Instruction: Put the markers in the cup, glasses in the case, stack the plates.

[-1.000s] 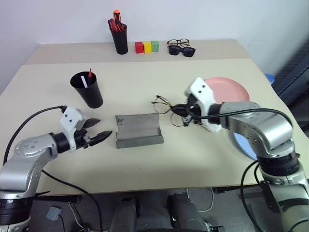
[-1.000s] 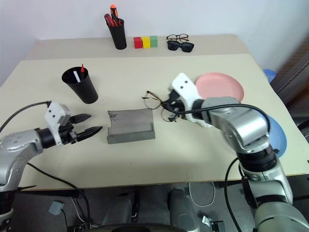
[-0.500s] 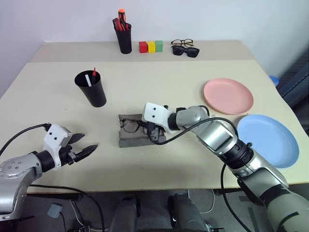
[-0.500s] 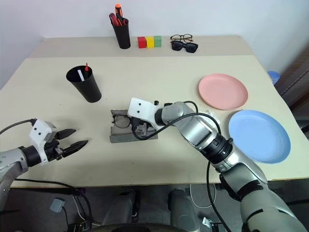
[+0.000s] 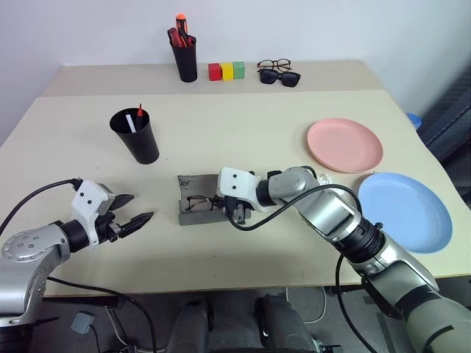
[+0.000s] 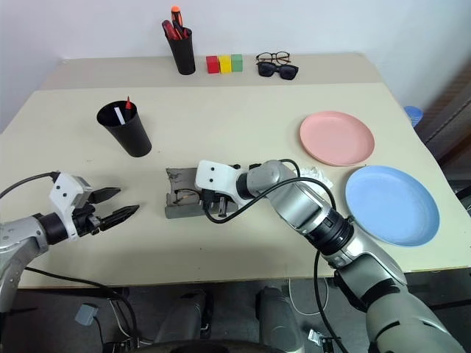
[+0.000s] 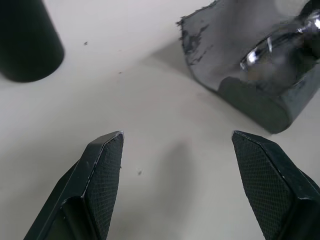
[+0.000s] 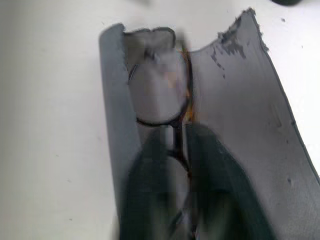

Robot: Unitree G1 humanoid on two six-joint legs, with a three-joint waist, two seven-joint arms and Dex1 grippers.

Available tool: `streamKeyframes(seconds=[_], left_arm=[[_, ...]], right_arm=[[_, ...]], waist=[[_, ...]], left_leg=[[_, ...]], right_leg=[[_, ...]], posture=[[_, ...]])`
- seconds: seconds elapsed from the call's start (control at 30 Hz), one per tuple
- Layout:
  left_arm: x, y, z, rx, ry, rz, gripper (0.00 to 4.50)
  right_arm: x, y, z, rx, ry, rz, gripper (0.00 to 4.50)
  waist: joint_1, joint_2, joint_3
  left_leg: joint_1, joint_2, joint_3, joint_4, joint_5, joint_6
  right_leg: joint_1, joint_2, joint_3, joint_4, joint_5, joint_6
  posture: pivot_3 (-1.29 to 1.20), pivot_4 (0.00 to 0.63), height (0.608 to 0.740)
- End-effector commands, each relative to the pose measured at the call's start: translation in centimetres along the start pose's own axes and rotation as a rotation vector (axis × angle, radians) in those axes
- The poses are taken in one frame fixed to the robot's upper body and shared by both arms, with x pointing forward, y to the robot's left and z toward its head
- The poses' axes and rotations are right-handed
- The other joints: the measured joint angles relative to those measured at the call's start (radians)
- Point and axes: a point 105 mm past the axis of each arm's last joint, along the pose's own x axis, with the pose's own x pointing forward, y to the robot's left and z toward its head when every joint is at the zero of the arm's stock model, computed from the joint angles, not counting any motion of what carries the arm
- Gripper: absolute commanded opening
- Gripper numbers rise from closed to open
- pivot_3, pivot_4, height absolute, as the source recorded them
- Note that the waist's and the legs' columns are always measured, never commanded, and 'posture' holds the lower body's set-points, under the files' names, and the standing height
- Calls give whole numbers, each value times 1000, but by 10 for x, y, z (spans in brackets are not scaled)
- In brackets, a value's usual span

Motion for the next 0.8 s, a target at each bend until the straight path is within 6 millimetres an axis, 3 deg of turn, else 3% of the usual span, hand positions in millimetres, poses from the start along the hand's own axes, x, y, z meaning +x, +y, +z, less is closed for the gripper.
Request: streamKeyframes(seconds=[0.03, 0.07, 0.2, 0.27, 0.3, 0.4, 0.57, 0.67, 0.8], left_arm=[[6, 0, 15, 21, -42, -12, 3535], [9, 2, 19, 17, -56, -11, 3535], [29, -1, 46, 18, -126, -35, 1830], [46, -3, 65, 24, -174, -36, 801], [66, -1, 80, 39, -195, 1, 289], [108, 2, 102, 25, -159, 55, 289], [148, 6, 113, -125, -8, 49, 289], [161, -4, 102, -160, 164, -14, 289], [166, -18, 96, -181, 244, -135, 289]], right_arm=[[-17, -18, 23, -11, -112, -82, 2358], [-21, -20, 28, -14, -142, -92, 2358], [-39, -22, 36, -2, -214, -107, 2419], [-47, -16, 35, -26, -232, -103, 2419], [-56, -11, 32, -41, -243, -104, 2419], [-71, -3, 25, -52, -252, -123, 2419], [-83, -1, 12, -29, -237, -204, 2419], [-91, 1, 8, -20, -232, -242, 2419], [-100, 0, 4, -5, -217, -292, 2419]], waist=[[2, 0, 0], [5, 0, 0], [11, 0, 0], [18, 0, 0], [26, 0, 0], [48, -1, 0], [23, -1, 0], [20, -1, 0], [13, -1, 0]], left_leg=[[0, 0, 0, 0, 0, 0], [0, 0, 0, 0, 0, 0], [0, -1, 0, 0, 0, 0], [0, -2, -1, 0, 0, 0], [0, -2, 0, 0, 0, 0], [-2, -3, -1, 6, 0, 0], [-2, -3, -1, 9, -1, 1], [-2, -2, -1, 8, -1, 1], [-2, -2, -1, 8, -1, 1]], right_leg=[[0, 0, 0, 0, 0, 0], [0, 0, 0, 0, 0, 0], [1, 0, 0, 0, 0, 0], [1, 0, 0, 0, 0, 0], [1, 0, 0, 0, 0, 0], [3, 3, -3, 0, 0, 0], [3, 4, 0, 1, 0, 1], [2, 6, 0, 1, 0, 1], [2, 6, 1, 1, 0, 1]], posture=[[0, 150, 740], [0, 150, 740], [0, 150, 740], [0, 150, 740], [0, 150, 740], [0, 150, 740], [0, 150, 740], [0, 150, 740], [0, 150, 740]])
